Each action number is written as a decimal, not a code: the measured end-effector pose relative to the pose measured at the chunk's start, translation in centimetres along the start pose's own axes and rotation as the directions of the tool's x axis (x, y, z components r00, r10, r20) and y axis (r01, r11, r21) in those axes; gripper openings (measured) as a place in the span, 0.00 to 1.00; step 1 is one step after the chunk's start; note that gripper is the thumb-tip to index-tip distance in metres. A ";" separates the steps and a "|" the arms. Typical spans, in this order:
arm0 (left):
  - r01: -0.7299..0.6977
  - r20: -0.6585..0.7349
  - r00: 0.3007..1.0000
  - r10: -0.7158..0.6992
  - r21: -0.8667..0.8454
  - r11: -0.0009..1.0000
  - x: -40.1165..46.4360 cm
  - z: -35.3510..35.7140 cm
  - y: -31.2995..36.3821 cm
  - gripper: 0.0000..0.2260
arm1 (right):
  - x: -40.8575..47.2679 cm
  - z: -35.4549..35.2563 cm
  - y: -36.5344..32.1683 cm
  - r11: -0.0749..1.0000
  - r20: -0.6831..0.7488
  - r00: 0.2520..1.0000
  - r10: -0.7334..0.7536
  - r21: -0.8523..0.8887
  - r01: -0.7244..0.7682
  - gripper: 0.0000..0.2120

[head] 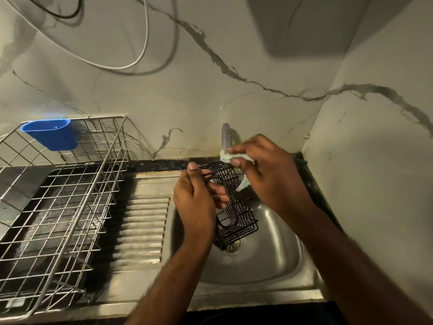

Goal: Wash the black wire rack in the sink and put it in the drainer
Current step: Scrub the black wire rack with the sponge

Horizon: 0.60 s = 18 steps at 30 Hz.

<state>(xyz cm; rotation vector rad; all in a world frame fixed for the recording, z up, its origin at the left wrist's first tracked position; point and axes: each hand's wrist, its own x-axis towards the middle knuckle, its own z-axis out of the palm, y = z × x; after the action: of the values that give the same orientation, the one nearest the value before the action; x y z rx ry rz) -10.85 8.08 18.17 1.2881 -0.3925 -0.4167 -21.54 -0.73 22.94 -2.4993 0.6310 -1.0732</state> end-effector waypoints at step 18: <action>-0.022 -0.217 0.976 -0.002 -0.109 0.994 4.3 -1.2 1.5 0.19 | -4.4 -0.1 1.4 0.996 0.235 0.968 -0.085 0.046 0.076 0.11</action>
<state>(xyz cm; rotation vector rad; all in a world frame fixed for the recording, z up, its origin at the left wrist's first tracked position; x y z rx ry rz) -6.44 7.28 19.53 1.2082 -0.1889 -0.2817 -24.66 0.45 19.71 -2.5866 0.4398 -0.7870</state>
